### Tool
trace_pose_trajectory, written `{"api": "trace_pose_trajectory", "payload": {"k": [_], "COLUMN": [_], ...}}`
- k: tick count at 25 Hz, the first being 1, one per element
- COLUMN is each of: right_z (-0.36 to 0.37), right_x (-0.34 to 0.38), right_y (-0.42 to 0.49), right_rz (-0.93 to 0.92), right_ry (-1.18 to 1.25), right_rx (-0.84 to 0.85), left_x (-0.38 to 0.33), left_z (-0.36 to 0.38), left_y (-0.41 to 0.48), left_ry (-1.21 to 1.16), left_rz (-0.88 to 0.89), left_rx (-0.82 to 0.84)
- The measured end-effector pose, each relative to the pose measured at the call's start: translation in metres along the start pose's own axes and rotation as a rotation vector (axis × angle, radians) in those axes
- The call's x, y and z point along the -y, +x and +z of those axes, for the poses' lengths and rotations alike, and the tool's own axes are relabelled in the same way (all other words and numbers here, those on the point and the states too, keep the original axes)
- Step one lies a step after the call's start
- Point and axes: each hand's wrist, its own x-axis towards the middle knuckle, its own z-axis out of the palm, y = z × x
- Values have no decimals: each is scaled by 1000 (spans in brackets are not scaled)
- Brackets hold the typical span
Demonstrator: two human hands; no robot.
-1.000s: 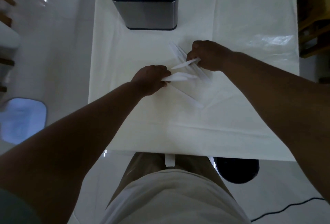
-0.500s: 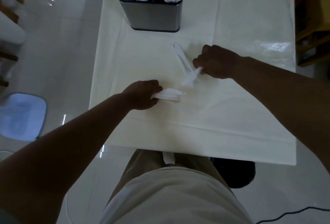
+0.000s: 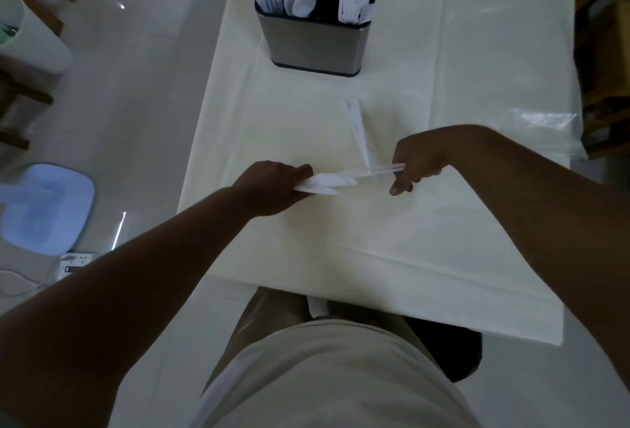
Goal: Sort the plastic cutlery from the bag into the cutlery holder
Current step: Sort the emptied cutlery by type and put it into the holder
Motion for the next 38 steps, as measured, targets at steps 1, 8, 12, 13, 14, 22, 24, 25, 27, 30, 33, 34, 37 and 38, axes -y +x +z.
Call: {"api": "trace_pose_trajectory", "payload": {"k": [1,8,12,13,14,22,24,25,27,30,33,34,37,38], "right_z": [1,7,16,19,20,14,18,19,22,25,28,28,29,29], "right_x": [-2,10,34,38,40,12,2,-2,-9,-15,-18,-17,-12,-9], "right_y": [-3,-3,40,47,52,22,15,13,8,4,4,4,3,3], "right_rz": [-5,-126,177,223,237,121,111,103,81,78,96,94,61,43], "right_ry": [90,722,377,344,354,712,779,823,927,1145,1173,1175,1338,1404], "right_rx": [5,-124,-709,-759,-780,-679,-710,-728,-740,-732,-774,-780,-719,-690], "left_x": [4,24,26,25,24,1,-9,-13,-22,-30,-30,-28,-22,-21], "left_z": [2,3,-8,-13,-17,-22,-18,-16,-14,-16,-20,-19,-14,-15], "left_y": [-3,-6,9,15,22,90,111,118,127,132,134,132,117,110], "left_ry": [10,-6,57,64,70,108,145,147,132,106,179,192,190,155], "left_rz": [13,14,21,13,1,105,152,162,155,172,182,183,174,117], "left_rx": [-8,-52,-24,13,51,-1,17,28,68,65,64,50,-33,-55]}}
